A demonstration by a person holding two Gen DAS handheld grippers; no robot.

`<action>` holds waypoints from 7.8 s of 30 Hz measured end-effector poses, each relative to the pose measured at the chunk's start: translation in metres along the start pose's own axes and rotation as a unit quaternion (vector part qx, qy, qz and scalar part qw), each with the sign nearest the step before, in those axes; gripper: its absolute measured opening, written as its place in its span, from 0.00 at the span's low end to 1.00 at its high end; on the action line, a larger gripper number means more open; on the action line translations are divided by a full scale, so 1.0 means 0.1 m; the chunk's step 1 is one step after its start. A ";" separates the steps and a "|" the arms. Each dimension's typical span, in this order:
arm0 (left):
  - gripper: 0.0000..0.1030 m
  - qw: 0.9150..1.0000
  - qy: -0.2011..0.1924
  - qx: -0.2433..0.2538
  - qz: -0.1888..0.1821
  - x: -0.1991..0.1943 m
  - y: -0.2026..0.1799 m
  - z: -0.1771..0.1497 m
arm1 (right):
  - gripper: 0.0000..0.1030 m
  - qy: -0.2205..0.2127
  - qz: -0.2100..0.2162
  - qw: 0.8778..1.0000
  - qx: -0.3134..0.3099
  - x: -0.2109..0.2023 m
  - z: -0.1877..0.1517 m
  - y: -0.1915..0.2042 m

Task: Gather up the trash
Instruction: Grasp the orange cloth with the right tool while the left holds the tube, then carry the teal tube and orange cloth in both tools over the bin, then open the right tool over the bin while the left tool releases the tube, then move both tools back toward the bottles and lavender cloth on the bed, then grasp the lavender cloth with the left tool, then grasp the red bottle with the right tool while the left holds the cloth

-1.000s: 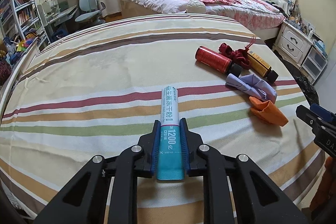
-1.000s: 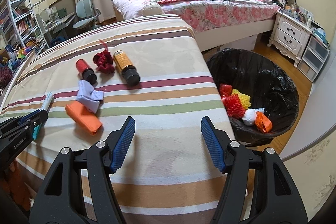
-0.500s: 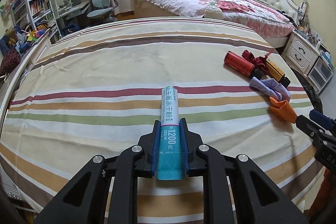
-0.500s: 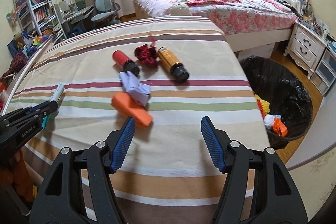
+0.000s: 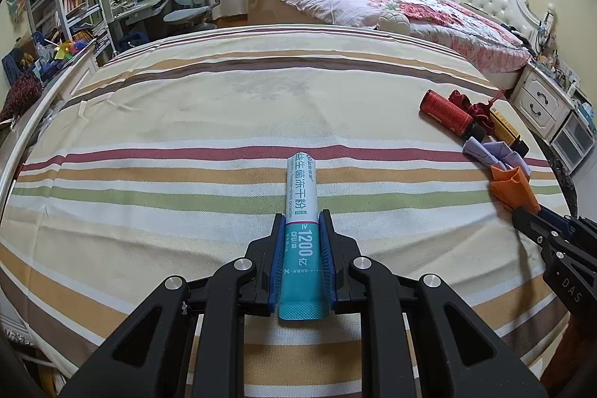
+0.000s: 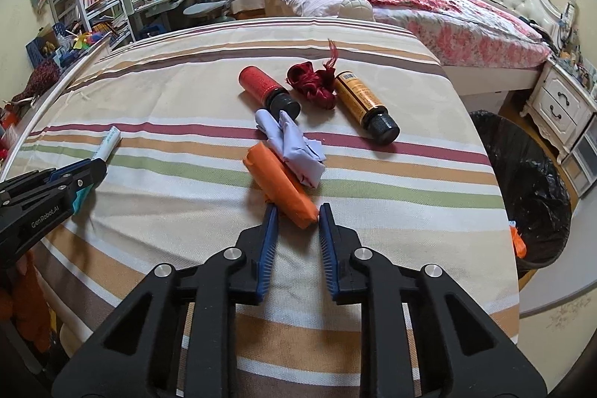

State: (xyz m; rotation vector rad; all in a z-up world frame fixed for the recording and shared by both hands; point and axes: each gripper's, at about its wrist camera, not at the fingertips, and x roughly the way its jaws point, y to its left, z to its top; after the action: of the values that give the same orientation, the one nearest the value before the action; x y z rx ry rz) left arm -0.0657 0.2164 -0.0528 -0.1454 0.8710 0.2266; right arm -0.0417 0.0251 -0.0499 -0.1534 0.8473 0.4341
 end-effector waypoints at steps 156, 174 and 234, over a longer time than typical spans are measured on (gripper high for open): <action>0.70 0.977 -0.047 0.182 -0.098 0.33 -3.16 0.66 | 0.62 -0.082 -0.204 0.946 0.236 -0.30 0.03 -2.74; 0.70 0.990 -0.048 0.128 -0.037 0.10 -2.24 0.43 | 0.63 -0.058 -0.146 0.966 0.204 -0.27 -0.10 -1.99; 0.43 0.999 0.000 0.011 0.041 0.33 -0.03 0.40 | 0.54 0.012 0.030 0.999 -0.008 0.47 0.55 0.08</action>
State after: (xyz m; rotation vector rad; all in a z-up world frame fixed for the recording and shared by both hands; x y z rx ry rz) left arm -0.0150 0.2270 -0.0527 -0.0894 0.8806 0.2940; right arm 0.0201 0.0633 -0.0484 -0.1482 0.8741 0.4959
